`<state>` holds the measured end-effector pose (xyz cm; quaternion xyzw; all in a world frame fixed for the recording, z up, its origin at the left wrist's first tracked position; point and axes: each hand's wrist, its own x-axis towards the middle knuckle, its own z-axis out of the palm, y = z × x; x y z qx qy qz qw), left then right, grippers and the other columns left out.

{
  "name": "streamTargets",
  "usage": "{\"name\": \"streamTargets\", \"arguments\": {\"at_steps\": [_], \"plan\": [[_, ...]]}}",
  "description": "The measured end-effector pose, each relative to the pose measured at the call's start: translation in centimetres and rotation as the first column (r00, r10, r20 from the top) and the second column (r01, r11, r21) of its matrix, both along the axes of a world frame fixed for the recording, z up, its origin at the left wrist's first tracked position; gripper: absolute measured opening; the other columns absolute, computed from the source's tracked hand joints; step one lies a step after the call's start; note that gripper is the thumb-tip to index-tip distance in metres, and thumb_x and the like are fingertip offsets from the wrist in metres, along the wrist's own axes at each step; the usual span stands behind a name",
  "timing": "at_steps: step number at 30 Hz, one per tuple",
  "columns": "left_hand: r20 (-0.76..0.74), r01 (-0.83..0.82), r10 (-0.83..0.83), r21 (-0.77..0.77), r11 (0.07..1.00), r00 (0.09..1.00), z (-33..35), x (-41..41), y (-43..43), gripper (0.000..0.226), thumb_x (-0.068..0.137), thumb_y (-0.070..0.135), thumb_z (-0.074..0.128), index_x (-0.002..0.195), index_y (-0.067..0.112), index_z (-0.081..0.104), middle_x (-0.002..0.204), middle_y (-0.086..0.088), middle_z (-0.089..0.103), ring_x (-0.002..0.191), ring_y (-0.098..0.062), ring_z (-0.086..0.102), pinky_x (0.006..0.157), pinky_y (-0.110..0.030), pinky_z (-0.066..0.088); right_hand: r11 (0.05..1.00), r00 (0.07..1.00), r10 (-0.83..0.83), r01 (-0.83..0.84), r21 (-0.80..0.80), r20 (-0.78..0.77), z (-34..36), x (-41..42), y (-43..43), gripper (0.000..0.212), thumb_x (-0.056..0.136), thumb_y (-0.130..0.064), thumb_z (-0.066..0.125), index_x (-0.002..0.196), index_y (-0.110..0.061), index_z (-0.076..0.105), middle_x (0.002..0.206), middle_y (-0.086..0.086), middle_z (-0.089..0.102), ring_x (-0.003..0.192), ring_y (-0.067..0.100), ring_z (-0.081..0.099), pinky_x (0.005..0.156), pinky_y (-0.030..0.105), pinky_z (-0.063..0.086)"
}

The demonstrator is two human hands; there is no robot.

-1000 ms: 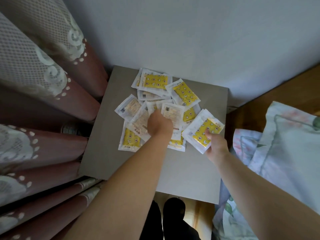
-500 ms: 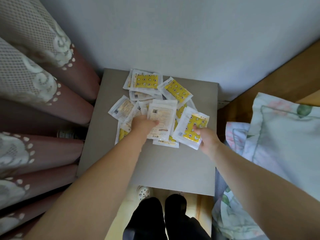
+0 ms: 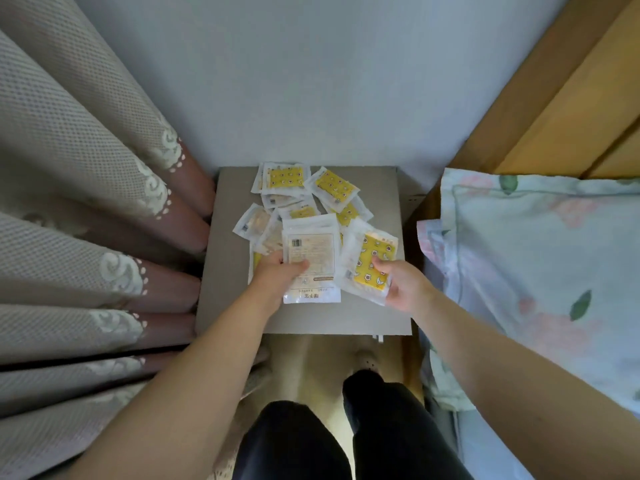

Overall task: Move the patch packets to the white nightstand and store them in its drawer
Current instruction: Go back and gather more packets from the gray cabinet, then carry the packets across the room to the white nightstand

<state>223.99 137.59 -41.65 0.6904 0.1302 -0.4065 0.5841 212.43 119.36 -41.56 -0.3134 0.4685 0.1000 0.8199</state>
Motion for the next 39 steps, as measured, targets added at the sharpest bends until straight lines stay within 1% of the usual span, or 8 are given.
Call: {"name": "streamTargets", "arguments": {"at_steps": [7,10,14,21,27,31,36,39], "plan": [[-0.092,0.235,-0.239,-0.052,0.971,0.967,1.5,-7.7,4.1,0.027,0.082,-0.004,0.066,0.107,0.006,0.065,0.113,-0.019,0.067,0.101,-0.034,0.066,0.090,-0.050,0.052,0.986,0.985,-0.159,0.156,-0.053,-0.060,2.0,-9.7,7.5,0.009,0.094,-0.009,0.054,0.095,-0.009,0.063,0.099,0.011,0.069,0.085,0.025,0.066,0.077,0.044,0.051],[-0.132,0.365,-0.367,-0.045,0.930,0.921,1.6,-12.1,6.1,0.033,0.083,-0.001,0.067,0.115,0.006,0.064,0.113,-0.016,0.068,0.099,-0.032,0.067,0.086,-0.048,0.054,0.962,0.962,-0.265,0.259,-0.083,-0.068,1.5,-14.8,11.5,0.013,0.093,-0.007,0.055,0.104,-0.006,0.062,0.113,0.014,0.067,0.093,0.028,0.066,0.073,0.044,0.052],[-0.167,0.487,-0.492,-0.069,0.870,0.854,2.1,-19.2,8.4,0.026,0.086,0.002,0.065,0.112,0.006,0.064,0.104,-0.011,0.070,0.088,-0.027,0.069,0.071,-0.041,0.057,0.912,0.909,-0.409,0.405,-0.058,-0.078,0.7,-23.7,16.7,0.033,0.094,-0.004,0.051,0.126,-0.001,0.054,0.124,0.015,0.061,0.113,0.034,0.059,0.089,0.053,0.048],[-0.211,0.747,-0.750,-0.113,0.655,0.626,1.9,-34.5,11.5,0.012,0.091,0.009,0.061,0.097,0.019,0.067,0.097,-0.005,0.073,0.084,-0.021,0.070,0.076,-0.040,0.056,0.723,0.704,-0.691,0.672,-0.163,-0.163,1.1,-41.4,25.4,0.022,0.089,0.001,0.059,0.111,0.003,0.061,0.106,0.016,0.066,0.082,0.026,0.066,0.065,0.040,0.055],[-0.225,0.915,-0.910,-0.130,0.381,0.347,2.3,-48.8,14.5,0.029,0.092,0.011,0.060,0.121,0.008,0.059,0.114,-0.014,0.068,0.103,-0.031,0.066,0.084,-0.044,0.055,0.501,0.451,-0.865,0.804,-0.321,-0.220,1.2,-56.1,34.6,0.031,0.085,0.005,0.063,0.115,0.011,0.058,0.096,0.018,0.066,0.082,0.030,0.064,0.085,0.045,0.052],[-0.203,0.976,-0.971,-0.149,0.159,0.127,2.6,-60.4,18.0,0.026,0.092,0.012,0.060,0.118,0.010,0.060,0.111,-0.011,0.069,0.099,-0.027,0.068,0.079,-0.039,0.058,0.362,0.297,-0.927,0.866,-0.345,-0.228,1.0,-67.3,42.4,0.012,0.084,0.000,0.066,0.096,0.000,0.064,0.109,0.021,0.066,0.097,0.036,0.065,0.092,0.050,0.051],[-0.133,0.963,-0.955,-0.083,-0.255,-0.264,1.4,-75.7,24.3,0.023,0.091,0.021,0.063,0.114,0.017,0.064,0.110,-0.006,0.071,0.102,-0.027,0.068,0.092,-0.049,0.052,0.150,0.085,-0.971,0.944,-0.293,-0.223,0.5,-81.3,53.2,0.016,0.087,-0.001,0.063,0.103,0.002,0.061,0.106,0.017,0.066,0.094,0.032,0.065,0.087,0.047,0.052],[-0.085,0.875,-0.872,0.008,-0.485,-0.482,1.7,-84.8,28.7,0.013,0.090,0.020,0.065,0.103,0.023,0.064,0.106,-0.001,0.071,0.096,-0.020,0.069,0.088,-0.041,0.055,-0.009,-0.077,-0.967,0.964,-0.267,-0.243,-0.3,-88.4,60.1,0.021,0.087,0.002,0.062,0.108,0.005,0.059,0.110,0.018,0.066,0.098,0.034,0.065,0.088,0.049,0.052]]}}
